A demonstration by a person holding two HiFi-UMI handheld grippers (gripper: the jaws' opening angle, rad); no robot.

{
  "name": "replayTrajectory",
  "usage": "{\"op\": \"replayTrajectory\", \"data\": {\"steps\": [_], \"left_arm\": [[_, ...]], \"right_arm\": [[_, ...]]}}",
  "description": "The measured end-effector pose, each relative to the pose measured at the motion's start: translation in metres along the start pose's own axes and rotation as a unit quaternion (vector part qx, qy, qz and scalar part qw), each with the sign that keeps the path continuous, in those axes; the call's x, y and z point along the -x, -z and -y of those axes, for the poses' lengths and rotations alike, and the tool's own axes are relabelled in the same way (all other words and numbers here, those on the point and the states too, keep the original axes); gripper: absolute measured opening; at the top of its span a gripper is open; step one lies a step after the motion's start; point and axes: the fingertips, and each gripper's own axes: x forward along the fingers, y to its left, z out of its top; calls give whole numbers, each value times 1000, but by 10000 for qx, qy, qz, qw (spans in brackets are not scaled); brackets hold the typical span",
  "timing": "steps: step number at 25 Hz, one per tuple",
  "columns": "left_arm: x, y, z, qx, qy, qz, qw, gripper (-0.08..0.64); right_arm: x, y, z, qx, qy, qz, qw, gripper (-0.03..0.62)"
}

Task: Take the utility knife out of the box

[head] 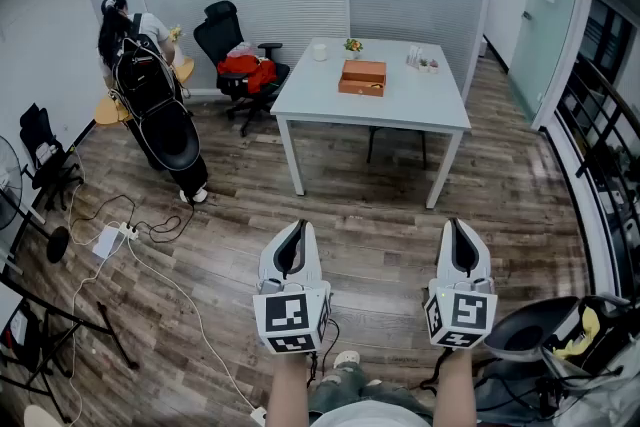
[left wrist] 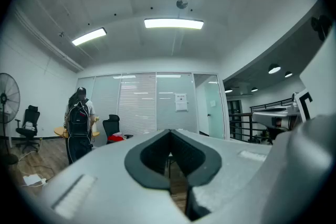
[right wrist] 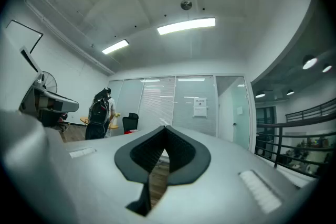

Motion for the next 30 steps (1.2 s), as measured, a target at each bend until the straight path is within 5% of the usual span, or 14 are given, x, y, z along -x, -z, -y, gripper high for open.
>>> {"op": "replayTrajectory", "data": {"steps": [24,30], "left_arm": [[-57,8,-33,30,38,-39,10000,0],[-76,13,-38,-55,157,-95,9998,0]], "right_arm": [[-61,12,-11,-117,111,66,9998,28],[-78,20,-20,-216,41,32,9998,73]]}}
